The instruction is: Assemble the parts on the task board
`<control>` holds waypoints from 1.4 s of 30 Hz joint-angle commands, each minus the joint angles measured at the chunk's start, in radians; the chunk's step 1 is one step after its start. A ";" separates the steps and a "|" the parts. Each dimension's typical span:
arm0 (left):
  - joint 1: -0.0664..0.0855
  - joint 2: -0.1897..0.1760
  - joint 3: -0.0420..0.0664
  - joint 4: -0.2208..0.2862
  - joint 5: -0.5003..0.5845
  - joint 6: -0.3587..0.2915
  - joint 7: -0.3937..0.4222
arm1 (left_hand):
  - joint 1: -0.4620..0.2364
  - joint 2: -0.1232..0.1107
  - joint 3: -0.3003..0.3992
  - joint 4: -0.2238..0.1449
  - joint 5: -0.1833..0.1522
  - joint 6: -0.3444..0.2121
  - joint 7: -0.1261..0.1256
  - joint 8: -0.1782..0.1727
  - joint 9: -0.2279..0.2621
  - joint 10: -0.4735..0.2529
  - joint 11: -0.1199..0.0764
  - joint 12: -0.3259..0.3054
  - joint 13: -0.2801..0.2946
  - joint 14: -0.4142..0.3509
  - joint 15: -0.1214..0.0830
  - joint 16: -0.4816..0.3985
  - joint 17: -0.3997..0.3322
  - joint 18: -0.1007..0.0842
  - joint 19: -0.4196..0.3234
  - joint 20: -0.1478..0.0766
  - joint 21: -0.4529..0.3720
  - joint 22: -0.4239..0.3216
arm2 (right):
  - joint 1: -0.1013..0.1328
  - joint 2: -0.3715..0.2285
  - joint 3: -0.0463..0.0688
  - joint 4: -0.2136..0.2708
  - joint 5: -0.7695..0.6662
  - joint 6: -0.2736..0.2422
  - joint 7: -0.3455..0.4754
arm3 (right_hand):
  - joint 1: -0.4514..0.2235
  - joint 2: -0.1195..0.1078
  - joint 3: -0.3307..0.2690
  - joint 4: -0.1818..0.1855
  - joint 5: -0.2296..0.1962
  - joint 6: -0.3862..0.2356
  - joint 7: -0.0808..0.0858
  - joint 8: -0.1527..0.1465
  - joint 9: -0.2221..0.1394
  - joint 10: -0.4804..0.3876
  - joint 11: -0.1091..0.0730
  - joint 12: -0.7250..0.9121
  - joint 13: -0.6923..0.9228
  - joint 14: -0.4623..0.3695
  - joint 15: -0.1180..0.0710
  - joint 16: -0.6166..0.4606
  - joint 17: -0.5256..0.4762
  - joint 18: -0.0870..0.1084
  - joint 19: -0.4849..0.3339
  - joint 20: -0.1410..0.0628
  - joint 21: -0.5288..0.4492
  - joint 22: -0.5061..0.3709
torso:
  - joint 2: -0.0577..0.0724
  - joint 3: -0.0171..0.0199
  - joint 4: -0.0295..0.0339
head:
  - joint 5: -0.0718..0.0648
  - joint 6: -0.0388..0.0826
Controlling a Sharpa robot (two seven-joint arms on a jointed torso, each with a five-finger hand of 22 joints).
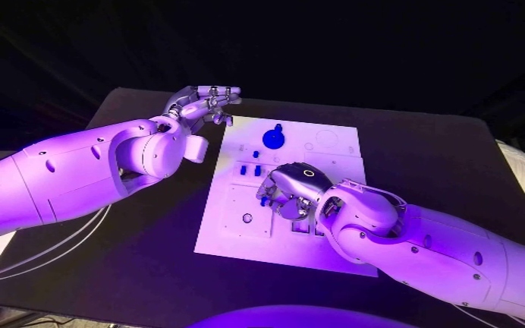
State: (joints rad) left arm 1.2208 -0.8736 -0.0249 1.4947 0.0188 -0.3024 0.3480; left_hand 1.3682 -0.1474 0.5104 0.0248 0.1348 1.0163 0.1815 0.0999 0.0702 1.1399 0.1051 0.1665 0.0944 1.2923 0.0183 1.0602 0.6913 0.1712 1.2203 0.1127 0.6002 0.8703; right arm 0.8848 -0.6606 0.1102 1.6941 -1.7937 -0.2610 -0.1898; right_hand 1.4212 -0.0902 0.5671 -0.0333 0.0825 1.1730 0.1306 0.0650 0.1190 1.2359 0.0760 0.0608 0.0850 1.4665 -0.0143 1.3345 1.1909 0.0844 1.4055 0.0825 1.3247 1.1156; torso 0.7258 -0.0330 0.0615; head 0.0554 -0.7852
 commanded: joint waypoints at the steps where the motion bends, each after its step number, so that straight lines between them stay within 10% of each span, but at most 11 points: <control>1: 0.000 0.002 0.001 0.002 -0.004 0.021 0.001 | -0.001 0.005 -0.008 -0.001 0.001 -0.001 0.003 0.004 -0.001 -0.008 0.002 0.007 0.000 -0.007 -0.001 -0.005 -0.001 0.011 -0.003 0.003 -0.005 -0.001 | -0.001 0.003 -0.001 0.000 -0.031 0.039 -0.012 | -0.009 0.005 0.004 -0.002 0.003 -0.002 0.006 0.006 0.002 0.016 -0.009 0.004 0.000 0.045 -0.005 0.004 -0.001 0.002 0.005 -0.003 0.003 0.000 | 0.000 -0.0001 -0.0005 | 0.000 -0.002; 12: 0.000 0.002 0.001 0.002 -0.004 0.022 -0.002 | -0.001 0.005 -0.009 -0.001 0.001 -0.002 0.003 0.004 -0.001 -0.011 0.002 0.007 0.000 -0.007 -0.001 -0.004 -0.001 0.011 -0.002 0.003 -0.006 -0.002 | -0.001 0.003 -0.004 0.003 -0.062 0.065 -0.035 | -0.032 -0.004 -0.006 -0.003 -0.009 -0.013 0.009 0.000 0.001 0.000 -0.006 0.000 -0.006 0.043 -0.001 0.003 -0.006 0.003 0.002 0.000 0.001 -0.004 | 0.000 0.0004 -0.0011 | 0.000 -0.003; 18: 0.000 0.002 0.001 0.002 -0.004 0.025 -0.005 | -0.001 0.005 -0.009 -0.002 0.001 -0.002 0.003 0.004 -0.001 -0.012 0.002 0.007 0.000 -0.007 -0.001 -0.004 -0.002 0.011 -0.002 0.003 -0.006 -0.002 | -0.001 0.001 -0.006 0.001 -0.071 0.012 -0.058 | -0.095 -0.052 -0.057 0.016 -0.001 -0.135 0.020 -0.005 -0.029 -0.125 0.019 0.005 -0.022 0.031 0.020 -0.023 -0.049 0.019 -0.034 0.018 -0.052 -0.089 | -0.001 0.0004 -0.0016 | -0.001 -0.002; 32: 0.000 -0.001 0.000 0.001 -0.004 0.039 -0.020 | -0.003 0.005 -0.013 -0.002 0.001 -0.007 0.004 0.003 -0.002 -0.023 0.004 0.008 -0.001 -0.005 0.000 -0.001 0.000 0.011 0.000 0.004 -0.008 -0.004 | -0.001 -0.063 0.003 0.073 -0.038 -0.132 -0.067 | -0.085 -0.050 -0.096 0.009 0.032 -0.157 0.012 0.006 -0.036 -0.195 0.024 0.041 -0.016 0.019 0.022 -0.054 -0.101 0.026 -0.047 0.022 -0.088 -0.140 | -0.001 0.0003 -0.0023 | -0.012 0.007; 42: 0.000 -0.007 0.000 0.005 -0.009 0.046 -0.025 | -0.002 0.006 -0.014 -0.003 0.000 -0.008 0.004 0.003 -0.002 -0.025 0.004 0.008 -0.001 -0.005 0.001 0.001 0.001 0.011 0.000 0.004 -0.008 -0.004 | 0.058 -0.206 0.027 0.115 0.056 -0.037 -0.115 | -0.102 -0.064 -0.123 0.016 0.055 -0.147 0.013 0.001 -0.035 -0.202 0.022 0.060 -0.021 0.024 0.020 -0.051 -0.099 0.024 -0.035 0.022 -0.082 -0.131 | -0.003 -0.0019 -0.0074 | -0.027 0.017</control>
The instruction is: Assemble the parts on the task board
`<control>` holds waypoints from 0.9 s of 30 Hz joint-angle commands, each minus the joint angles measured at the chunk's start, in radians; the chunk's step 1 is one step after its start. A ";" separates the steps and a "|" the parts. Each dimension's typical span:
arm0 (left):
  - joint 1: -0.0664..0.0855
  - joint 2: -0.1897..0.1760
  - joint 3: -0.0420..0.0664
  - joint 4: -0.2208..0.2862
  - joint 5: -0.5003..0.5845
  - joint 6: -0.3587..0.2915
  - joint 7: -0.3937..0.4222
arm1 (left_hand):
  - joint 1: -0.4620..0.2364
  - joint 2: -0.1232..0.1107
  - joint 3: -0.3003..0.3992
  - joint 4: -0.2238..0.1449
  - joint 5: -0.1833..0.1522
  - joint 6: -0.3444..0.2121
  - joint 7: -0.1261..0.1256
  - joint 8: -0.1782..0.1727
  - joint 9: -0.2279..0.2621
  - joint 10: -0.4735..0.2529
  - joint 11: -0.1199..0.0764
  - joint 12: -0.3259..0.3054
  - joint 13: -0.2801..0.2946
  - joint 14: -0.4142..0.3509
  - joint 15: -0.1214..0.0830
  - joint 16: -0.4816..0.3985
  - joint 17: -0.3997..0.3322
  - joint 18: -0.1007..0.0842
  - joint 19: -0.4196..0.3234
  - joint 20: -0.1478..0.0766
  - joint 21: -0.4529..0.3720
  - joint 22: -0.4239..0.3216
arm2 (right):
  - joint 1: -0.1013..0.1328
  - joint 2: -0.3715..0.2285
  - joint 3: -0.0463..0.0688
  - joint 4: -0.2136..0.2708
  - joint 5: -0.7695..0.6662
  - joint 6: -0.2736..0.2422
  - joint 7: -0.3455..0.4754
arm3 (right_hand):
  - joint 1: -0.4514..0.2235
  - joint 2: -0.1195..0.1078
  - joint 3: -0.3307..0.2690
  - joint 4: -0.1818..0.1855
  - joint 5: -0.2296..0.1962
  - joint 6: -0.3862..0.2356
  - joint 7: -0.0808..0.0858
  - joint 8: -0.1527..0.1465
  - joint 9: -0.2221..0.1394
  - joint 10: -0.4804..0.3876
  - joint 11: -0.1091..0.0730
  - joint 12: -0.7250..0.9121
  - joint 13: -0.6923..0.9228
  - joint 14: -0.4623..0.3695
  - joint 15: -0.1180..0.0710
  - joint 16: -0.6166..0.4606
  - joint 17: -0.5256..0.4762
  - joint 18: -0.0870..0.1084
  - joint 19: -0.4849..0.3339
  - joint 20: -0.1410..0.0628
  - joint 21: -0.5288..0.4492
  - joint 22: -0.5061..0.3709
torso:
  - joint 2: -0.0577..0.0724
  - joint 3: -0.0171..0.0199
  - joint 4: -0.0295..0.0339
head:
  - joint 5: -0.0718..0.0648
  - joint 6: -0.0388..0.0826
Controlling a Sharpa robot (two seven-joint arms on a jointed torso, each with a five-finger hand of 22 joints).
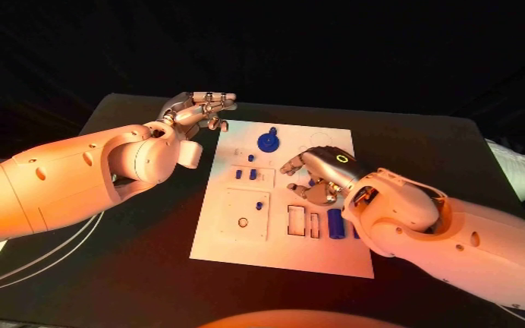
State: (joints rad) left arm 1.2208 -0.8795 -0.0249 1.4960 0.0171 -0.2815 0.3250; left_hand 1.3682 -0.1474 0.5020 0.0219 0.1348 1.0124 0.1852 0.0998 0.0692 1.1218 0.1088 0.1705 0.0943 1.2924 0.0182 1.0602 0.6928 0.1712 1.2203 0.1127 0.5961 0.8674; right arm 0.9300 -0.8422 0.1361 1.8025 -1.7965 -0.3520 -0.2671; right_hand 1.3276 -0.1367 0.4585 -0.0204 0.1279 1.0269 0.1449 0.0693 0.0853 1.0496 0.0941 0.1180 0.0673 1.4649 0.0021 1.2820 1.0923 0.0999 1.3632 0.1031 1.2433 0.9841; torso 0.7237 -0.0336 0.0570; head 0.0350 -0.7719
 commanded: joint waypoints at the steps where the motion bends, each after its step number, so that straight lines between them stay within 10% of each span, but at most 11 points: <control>1: 0.000 -0.002 0.000 0.004 -0.008 0.025 -0.002 | -0.002 0.006 -0.006 0.000 0.000 -0.004 0.000 0.003 -0.001 -0.007 0.001 0.004 -0.001 -0.005 0.001 0.000 0.000 0.011 0.000 0.004 -0.004 -0.001 | 0.020 -0.038 0.002 0.009 0.058 0.071 -0.040 | -0.013 -0.023 -0.027 0.005 0.015 -0.006 -0.006 -0.005 -0.003 -0.026 0.005 0.001 -0.004 0.026 0.005 0.002 -0.001 0.008 0.008 0.002 -0.001 0.001 | -0.001 -0.0017 -0.0044 | -0.008 0.004; 10: 0.000 -0.002 0.000 0.004 -0.009 0.028 -0.002 | -0.003 0.006 -0.007 0.000 0.000 -0.005 0.001 0.003 -0.001 -0.009 0.001 0.004 -0.001 -0.005 0.001 0.001 0.000 0.011 0.001 0.004 -0.005 -0.002 | 0.042 -0.088 0.005 0.006 0.019 0.176 -0.048 | 0.004 -0.019 -0.145 0.019 0.019 -0.036 -0.034 -0.006 -0.011 -0.096 0.010 -0.005 -0.002 0.026 0.008 0.005 -0.004 0.010 0.008 0.008 -0.011 -0.011 | -0.002 -0.0014 -0.0054 | -0.012 0.004; 27: 0.000 -0.001 0.000 0.003 -0.009 0.033 -0.006 | -0.003 0.006 -0.007 0.000 0.000 -0.005 0.001 0.003 -0.001 -0.009 0.001 0.004 -0.001 -0.005 0.001 0.001 0.000 0.011 0.001 0.004 -0.005 -0.002 | 0.037 -0.056 0.004 -0.034 0.010 0.213 -0.041 | 0.051 0.058 -0.115 0.028 -0.031 0.018 -0.027 0.004 -0.004 0.015 -0.011 0.055 -0.004 0.027 -0.008 0.005 -0.011 0.009 0.014 -0.006 -0.013 -0.013 | -0.001 -0.0030 -0.0054 | -0.013 0.005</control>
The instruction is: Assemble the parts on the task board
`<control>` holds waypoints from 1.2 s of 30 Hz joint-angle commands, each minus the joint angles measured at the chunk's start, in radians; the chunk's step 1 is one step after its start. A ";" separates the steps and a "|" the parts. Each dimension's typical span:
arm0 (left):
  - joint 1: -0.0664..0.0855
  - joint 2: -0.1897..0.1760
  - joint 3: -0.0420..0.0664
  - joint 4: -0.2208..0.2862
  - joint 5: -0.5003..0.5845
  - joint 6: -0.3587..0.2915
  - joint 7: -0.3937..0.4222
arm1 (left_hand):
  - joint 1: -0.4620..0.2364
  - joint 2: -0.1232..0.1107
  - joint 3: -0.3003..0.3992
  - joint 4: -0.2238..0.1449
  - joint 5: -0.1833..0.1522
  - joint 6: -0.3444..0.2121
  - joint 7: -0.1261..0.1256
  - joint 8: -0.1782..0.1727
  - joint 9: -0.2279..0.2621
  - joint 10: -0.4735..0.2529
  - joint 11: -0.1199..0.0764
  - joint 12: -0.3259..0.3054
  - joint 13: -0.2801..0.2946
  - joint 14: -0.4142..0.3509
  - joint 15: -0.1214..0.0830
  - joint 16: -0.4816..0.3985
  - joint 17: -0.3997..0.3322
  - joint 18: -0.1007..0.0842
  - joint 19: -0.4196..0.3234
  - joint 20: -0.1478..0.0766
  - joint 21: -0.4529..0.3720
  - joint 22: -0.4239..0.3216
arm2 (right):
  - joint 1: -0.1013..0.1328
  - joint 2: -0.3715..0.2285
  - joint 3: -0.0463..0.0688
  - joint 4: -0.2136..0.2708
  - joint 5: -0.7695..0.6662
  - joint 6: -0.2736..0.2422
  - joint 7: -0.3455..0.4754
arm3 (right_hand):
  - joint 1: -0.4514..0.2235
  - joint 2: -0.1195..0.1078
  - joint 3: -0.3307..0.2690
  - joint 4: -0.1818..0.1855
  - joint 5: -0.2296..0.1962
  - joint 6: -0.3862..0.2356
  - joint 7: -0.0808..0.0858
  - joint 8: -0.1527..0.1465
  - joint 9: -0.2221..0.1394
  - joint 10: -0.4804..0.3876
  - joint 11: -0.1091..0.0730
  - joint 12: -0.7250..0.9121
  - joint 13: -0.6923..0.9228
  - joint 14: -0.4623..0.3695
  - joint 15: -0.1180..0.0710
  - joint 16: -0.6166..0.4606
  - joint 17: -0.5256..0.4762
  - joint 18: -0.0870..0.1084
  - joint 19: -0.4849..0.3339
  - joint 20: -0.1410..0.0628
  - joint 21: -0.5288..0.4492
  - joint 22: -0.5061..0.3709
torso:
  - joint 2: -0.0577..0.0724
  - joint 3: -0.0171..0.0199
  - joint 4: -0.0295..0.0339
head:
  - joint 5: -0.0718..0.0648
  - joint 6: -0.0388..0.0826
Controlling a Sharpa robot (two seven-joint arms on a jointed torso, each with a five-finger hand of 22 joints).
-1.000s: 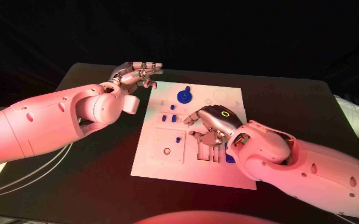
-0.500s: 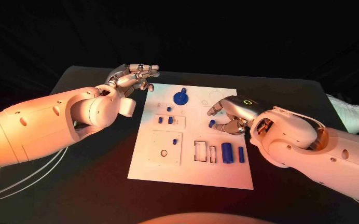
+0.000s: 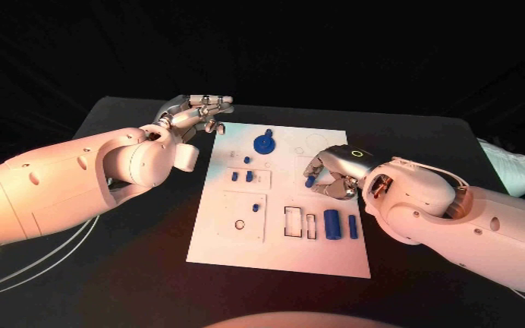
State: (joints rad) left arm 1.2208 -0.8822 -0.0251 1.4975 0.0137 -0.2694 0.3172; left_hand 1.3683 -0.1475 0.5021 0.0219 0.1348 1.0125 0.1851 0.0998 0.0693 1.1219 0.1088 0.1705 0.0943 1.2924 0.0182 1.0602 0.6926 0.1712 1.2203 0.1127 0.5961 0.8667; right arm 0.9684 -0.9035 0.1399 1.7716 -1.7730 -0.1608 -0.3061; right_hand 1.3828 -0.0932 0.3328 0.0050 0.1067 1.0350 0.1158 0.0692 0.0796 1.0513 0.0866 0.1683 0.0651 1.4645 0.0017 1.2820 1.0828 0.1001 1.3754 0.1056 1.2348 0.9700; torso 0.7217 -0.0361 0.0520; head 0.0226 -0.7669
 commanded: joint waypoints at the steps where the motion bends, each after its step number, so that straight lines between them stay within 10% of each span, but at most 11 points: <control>1: 0.000 0.002 0.000 0.002 -0.005 0.021 0.002 | -0.003 0.006 -0.007 0.000 0.000 -0.005 0.001 0.003 -0.001 -0.009 0.001 0.004 -0.001 -0.005 0.001 0.001 0.000 0.011 0.001 0.004 -0.005 -0.001 | -0.002 0.008 0.000 -0.006 -0.014 0.021 -0.002 | -0.004 0.017 0.018 0.004 -0.014 0.017 0.003 0.005 0.003 0.023 -0.005 0.006 -0.002 0.027 -0.009 0.006 -0.001 0.009 0.003 -0.010 -0.005 0.001 | 0.001 -0.0005 0.0002 | -0.001 0.000; 18: 0.000 0.002 0.000 0.001 -0.006 0.026 -0.003 | -0.004 0.006 -0.008 0.001 -0.001 -0.005 0.001 0.004 -0.001 -0.011 0.001 0.005 -0.001 -0.005 0.001 0.001 0.000 0.011 0.001 0.004 -0.005 -0.001 | -0.013 0.023 0.000 -0.015 -0.032 -0.108 -0.012 | 0.024 0.051 0.104 -0.006 -0.056 0.118 0.000 0.040 0.028 0.153 -0.035 0.012 0.007 0.035 -0.033 0.026 0.025 0.003 0.019 -0.034 0.015 0.033 | 0.000 0.0004 -0.0004 | 0.003 -0.008; 36: -0.001 0.007 0.000 -0.003 -0.009 0.028 -0.005 | -0.004 0.008 -0.009 0.001 -0.001 -0.005 0.001 0.005 -0.001 -0.012 0.002 0.006 -0.001 -0.005 0.002 0.002 -0.001 0.011 0.001 0.004 -0.006 -0.002 | 0.004 0.015 0.022 0.134 0.208 -0.159 0.038 | 0.025 0.047 0.118 -0.015 -0.052 0.119 0.007 0.039 0.031 0.157 -0.032 -0.001 0.005 0.036 -0.032 0.028 0.025 0.002 0.021 -0.037 0.019 0.037 | -0.001 -0.0020 -0.0001 | 0.016 -0.013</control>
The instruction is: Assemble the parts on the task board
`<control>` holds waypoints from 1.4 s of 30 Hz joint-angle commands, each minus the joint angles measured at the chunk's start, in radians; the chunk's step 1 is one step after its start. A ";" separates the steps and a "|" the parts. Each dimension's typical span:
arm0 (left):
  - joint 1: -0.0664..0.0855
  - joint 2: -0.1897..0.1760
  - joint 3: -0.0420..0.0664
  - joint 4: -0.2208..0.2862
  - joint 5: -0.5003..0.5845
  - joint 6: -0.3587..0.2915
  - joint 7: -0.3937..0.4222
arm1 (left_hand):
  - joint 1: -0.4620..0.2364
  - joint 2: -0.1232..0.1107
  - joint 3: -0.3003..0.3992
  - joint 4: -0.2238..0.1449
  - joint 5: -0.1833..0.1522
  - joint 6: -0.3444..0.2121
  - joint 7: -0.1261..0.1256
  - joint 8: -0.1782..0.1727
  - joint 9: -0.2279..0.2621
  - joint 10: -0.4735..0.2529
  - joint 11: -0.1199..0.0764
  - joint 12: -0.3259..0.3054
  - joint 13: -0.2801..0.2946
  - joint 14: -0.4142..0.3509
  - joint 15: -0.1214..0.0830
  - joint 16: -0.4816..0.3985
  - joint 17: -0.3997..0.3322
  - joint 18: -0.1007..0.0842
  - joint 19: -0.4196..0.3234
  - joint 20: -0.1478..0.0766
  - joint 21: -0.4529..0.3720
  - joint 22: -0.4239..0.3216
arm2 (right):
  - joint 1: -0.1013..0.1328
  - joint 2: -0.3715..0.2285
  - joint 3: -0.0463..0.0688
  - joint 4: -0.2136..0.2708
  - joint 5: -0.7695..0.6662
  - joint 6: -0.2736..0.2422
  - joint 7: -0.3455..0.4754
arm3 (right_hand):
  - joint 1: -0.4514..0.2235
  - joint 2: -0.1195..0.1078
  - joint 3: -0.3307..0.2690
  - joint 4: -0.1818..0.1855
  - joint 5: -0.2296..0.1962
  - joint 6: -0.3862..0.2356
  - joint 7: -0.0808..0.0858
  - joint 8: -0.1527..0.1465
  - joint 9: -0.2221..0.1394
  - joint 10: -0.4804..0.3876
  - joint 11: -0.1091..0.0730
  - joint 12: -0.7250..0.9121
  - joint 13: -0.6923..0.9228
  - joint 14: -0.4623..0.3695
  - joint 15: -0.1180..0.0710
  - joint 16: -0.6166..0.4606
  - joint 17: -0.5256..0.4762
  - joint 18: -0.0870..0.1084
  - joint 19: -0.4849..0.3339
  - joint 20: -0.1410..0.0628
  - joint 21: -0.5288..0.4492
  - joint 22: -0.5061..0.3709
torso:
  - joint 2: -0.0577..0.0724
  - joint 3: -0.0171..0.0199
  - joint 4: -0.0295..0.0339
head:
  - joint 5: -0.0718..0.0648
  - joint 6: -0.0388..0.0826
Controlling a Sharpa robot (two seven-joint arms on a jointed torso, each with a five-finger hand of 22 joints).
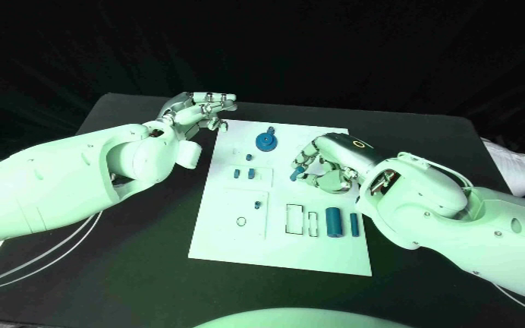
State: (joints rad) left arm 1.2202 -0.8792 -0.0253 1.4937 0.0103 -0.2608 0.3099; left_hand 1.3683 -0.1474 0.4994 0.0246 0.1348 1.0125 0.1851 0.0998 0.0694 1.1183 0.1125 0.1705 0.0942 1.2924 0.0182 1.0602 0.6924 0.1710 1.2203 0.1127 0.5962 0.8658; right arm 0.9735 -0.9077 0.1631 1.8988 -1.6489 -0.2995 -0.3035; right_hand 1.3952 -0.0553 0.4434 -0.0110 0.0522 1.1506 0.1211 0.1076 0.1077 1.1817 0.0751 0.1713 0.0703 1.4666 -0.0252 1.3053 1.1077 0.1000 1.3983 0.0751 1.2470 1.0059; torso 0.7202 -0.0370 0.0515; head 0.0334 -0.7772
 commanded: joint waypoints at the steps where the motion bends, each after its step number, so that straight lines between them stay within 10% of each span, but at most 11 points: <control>1: 0.000 0.005 0.000 0.001 -0.005 0.020 0.003 | -0.004 0.009 -0.007 -0.002 -0.001 -0.005 0.001 0.005 -0.001 -0.009 -0.002 0.007 -0.001 -0.005 0.002 0.001 -0.002 0.011 0.002 0.005 -0.006 -0.001 | -0.004 0.033 -0.002 0.007 0.086 -0.018 0.041 | 0.012 0.008 0.008 0.001 0.003 0.003 0.002 0.000 0.003 0.027 -0.020 -0.005 0.000 0.034 -0.004 0.005 0.000 0.003 -0.002 -0.006 0.006 0.001 | 0.001 -0.0002 0.0007 | 0.008 -0.003; 21: 0.000 0.018 0.000 -0.003 -0.005 0.024 0.001 | -0.004 0.009 -0.007 -0.002 -0.001 -0.005 0.001 0.005 -0.001 -0.009 -0.002 0.007 -0.001 -0.005 0.002 0.001 -0.003 0.011 0.002 0.005 -0.006 -0.001 | -0.073 0.242 -0.061 -0.092 0.004 0.058 0.084 | 0.011 0.007 0.013 -0.003 0.006 -0.002 0.006 -0.004 0.004 0.024 -0.016 -0.014 -0.001 0.034 -0.002 0.006 0.000 0.003 -0.002 -0.005 0.005 -0.001 | 0.001 -0.0010 0.0011 | 0.041 -0.021; 42: 0.000 0.022 0.000 -0.005 -0.005 0.027 0.000 | -0.004 0.009 -0.007 -0.002 -0.001 -0.005 0.001 0.005 -0.001 -0.009 -0.002 0.007 -0.001 -0.005 0.002 0.001 -0.003 0.011 0.002 0.005 -0.006 -0.001 | -0.079 0.268 -0.076 -0.129 -0.069 0.090 0.027 | 0.010 0.007 0.014 -0.004 0.006 -0.003 0.007 -0.004 0.004 0.024 -0.016 -0.016 -0.001 0.034 -0.001 0.005 -0.001 0.003 -0.003 -0.005 0.005 -0.002 | 0.002 0.0003 0.0017 | 0.039 -0.024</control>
State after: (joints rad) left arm 1.2196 -0.8590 -0.0254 1.4882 0.0091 -0.2535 0.3067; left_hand 1.3683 -0.1474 0.4995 0.0246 0.1348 1.0125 0.1851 0.0998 0.0694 1.1148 0.1088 0.1705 0.0943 1.2924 0.0182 1.0602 0.6909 0.1711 1.2203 0.1127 0.5962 0.8660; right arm 0.8972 -0.6414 0.0890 1.7721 -1.6678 -0.2269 -0.2527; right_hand 1.3954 -0.0555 0.4528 -0.0151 0.0572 1.1451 0.1228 0.1004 0.1099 1.1851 0.0717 0.1535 0.0676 1.4666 -0.0251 1.3053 1.1072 0.0999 1.3983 0.0752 1.2469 1.0045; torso 0.7213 -0.0366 0.0527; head 0.0730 -0.8010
